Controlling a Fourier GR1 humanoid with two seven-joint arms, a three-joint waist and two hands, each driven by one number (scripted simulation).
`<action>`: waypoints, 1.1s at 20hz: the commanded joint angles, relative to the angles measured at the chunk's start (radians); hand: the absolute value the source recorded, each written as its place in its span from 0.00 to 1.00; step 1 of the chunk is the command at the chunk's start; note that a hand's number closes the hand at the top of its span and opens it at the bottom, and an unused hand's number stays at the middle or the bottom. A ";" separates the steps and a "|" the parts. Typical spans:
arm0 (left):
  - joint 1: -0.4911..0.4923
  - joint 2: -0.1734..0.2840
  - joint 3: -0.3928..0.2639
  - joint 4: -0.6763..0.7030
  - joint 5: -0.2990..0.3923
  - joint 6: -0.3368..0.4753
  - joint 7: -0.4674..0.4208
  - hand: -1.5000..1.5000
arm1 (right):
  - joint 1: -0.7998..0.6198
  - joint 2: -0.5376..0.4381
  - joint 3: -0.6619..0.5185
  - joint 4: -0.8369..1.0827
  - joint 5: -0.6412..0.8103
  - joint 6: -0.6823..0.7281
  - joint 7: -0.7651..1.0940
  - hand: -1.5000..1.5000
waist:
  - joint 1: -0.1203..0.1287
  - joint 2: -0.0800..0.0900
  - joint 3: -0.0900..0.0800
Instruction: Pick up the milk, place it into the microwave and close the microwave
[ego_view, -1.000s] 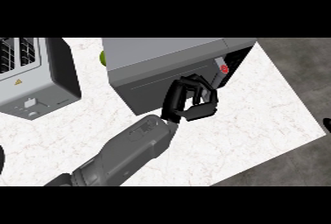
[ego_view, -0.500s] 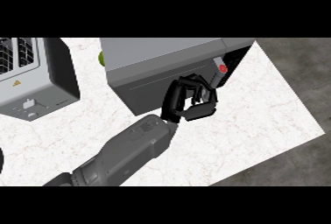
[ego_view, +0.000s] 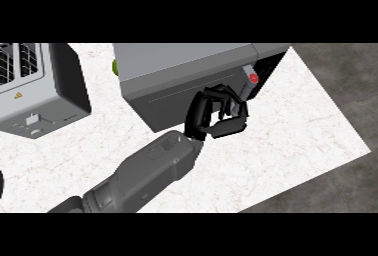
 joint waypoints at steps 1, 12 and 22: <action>-0.076 0.000 0.030 0.079 0.024 -0.023 0.022 1.00 | -0.011 -0.010 0.007 -0.012 -0.044 0.018 0.009 0.00 | -0.006 0.012 -0.001; -0.080 0.000 0.008 0.094 0.064 -0.028 -0.018 1.00 | -0.022 -0.051 -0.004 -0.005 -0.103 0.046 0.040 0.00 | -0.013 0.017 -0.001; -0.104 0.000 -0.006 0.101 0.101 -0.016 -0.029 1.00 | -0.047 -0.094 -0.037 0.009 -0.146 0.077 0.053 0.00 | -0.015 0.015 0.000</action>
